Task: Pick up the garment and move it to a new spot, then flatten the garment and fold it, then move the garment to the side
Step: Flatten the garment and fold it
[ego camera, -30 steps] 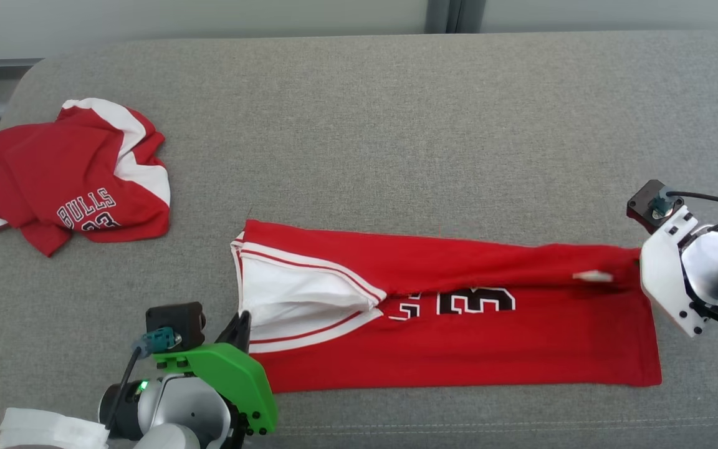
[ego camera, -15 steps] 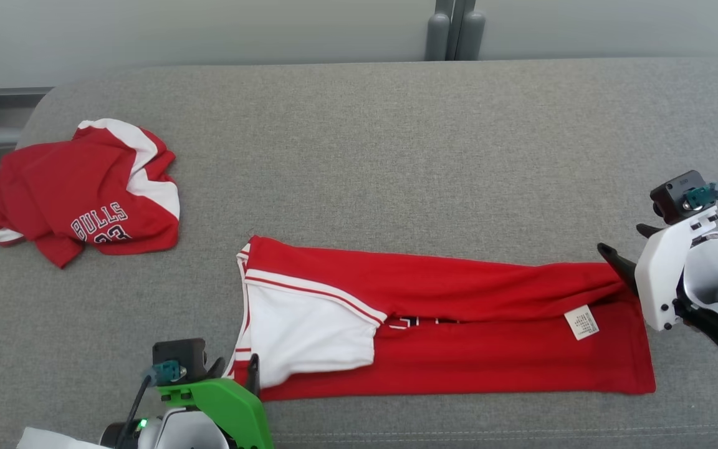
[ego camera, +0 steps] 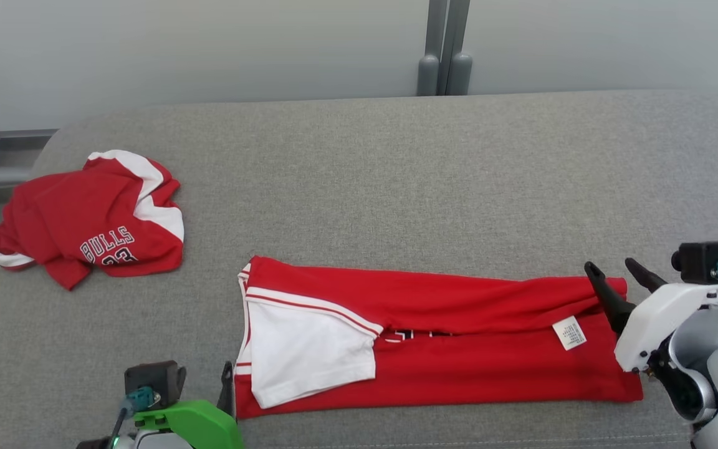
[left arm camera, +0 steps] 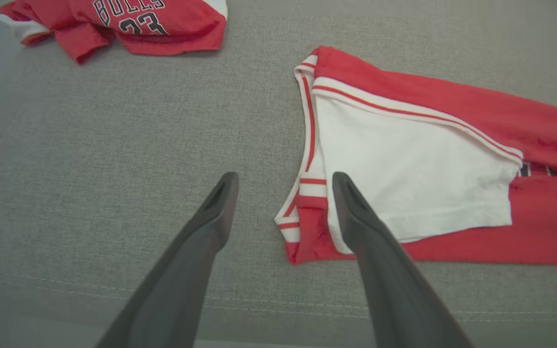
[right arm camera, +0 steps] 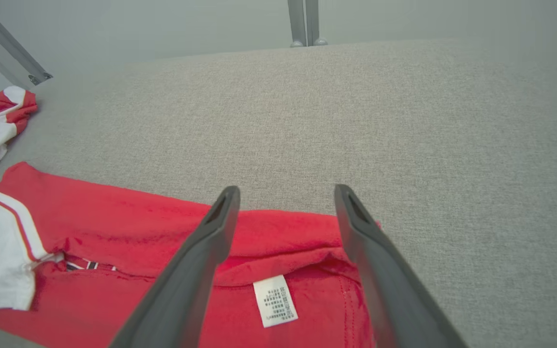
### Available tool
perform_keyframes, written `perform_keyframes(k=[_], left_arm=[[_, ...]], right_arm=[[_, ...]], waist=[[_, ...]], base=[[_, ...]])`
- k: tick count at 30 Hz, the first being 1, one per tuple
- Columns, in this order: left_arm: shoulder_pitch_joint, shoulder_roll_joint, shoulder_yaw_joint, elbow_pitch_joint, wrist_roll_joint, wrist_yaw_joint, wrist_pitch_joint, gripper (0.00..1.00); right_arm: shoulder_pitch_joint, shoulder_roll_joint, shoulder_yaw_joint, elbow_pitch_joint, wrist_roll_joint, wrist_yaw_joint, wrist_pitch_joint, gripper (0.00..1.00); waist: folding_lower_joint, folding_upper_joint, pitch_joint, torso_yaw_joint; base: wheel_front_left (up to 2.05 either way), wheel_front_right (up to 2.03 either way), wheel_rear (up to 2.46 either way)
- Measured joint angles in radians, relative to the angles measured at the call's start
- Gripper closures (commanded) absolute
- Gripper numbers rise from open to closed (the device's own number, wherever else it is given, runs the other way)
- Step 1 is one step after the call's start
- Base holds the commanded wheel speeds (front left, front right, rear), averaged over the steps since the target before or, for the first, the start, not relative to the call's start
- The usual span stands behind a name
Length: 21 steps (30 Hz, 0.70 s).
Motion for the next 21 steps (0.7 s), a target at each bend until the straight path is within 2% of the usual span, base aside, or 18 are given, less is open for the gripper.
perform_keyframes(k=[6, 11, 15, 21], left_arm=[[0.005, 0.006, 0.023, 0.005, 0.019, -0.034, -0.14, 0.0], [0.006, -0.02, 0.065, 0.024, 0.016, -0.054, -0.28, 0.0], [0.006, -0.031, 0.087, 0.05, 0.013, -0.074, -0.364, 0.0], [0.01, -0.04, 0.111, 0.098, 0.008, -0.114, -0.427, 0.0]], right_arm=[[0.094, 0.149, -0.142, -0.035, -0.046, 0.0, -0.102, 0.0], [0.152, 0.267, -0.235, -0.075, -0.104, -0.001, -0.175, 0.0], [0.188, 0.315, -0.286, -0.095, -0.111, -0.001, -0.214, 0.0], [0.243, 0.342, -0.315, -0.106, -0.123, -0.001, -0.256, 0.0]], waist=[[0.0, 0.0, -0.038, -0.003], [0.0, 0.0, -0.059, -0.007], [0.0, 0.0, -0.075, -0.005], [0.0, 0.0, -0.105, 0.0]], base=[[0.0, 0.0, 0.0], [0.0, 0.0, 0.0], [0.0, 0.0, 0.0], [0.0, 0.0, 0.0]])
